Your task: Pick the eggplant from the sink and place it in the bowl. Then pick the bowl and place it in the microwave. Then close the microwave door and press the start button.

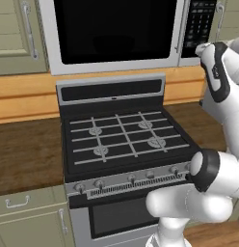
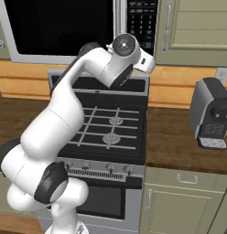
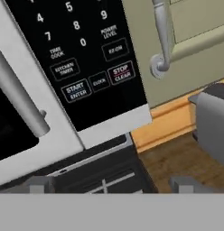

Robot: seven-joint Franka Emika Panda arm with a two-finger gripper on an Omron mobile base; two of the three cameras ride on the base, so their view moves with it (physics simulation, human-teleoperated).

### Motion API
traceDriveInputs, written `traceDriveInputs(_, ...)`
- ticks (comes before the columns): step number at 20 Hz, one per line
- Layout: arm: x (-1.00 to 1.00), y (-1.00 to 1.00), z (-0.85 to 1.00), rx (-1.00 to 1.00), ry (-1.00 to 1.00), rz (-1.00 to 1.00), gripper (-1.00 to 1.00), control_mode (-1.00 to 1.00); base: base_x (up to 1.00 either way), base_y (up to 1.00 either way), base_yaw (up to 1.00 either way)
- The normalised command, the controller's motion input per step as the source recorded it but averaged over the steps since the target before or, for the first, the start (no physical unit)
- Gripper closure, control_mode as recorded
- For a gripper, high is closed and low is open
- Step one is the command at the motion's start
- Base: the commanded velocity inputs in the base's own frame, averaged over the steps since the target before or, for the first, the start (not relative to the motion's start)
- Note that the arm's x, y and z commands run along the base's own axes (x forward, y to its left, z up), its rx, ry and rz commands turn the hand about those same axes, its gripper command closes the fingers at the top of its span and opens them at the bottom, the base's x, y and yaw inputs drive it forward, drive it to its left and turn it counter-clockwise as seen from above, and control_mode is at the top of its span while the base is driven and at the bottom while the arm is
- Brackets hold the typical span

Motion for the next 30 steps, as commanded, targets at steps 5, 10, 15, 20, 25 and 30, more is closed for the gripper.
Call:
traceDriveInputs(5, 0.00, 0.38, 0.09, 0.76, -0.07, -0.27, -1.00, -1.00, 0.00, 0.00, 0.00)
traceDriveInputs(10, 0.07, 0.24, 0.23, 0.74, 0.00, -0.21, -1.00, -1.00, 0.00, 0.00, 0.00)
traceDriveInputs(15, 0.40, -0.01, 0.40, 0.65, 0.01, -0.14, -1.00, -1.00, 0.00, 0.00, 0.00)
traceDriveInputs(20, 0.40, 0.07, 0.03, 0.25, -0.01, 0.00, 1.00, -1.00, 0.00, 0.00, 0.00)
traceDriveInputs(25, 0.36, -0.02, -0.05, 0.09, 0.00, 0.05, 1.00, -1.00, 0.00, 0.00, 0.00)
traceDriveInputs(30, 0.27, 0.00, -0.01, 0.00, 0.00, 0.03, 1.00, -1.00, 0.00, 0.00, 0.00)
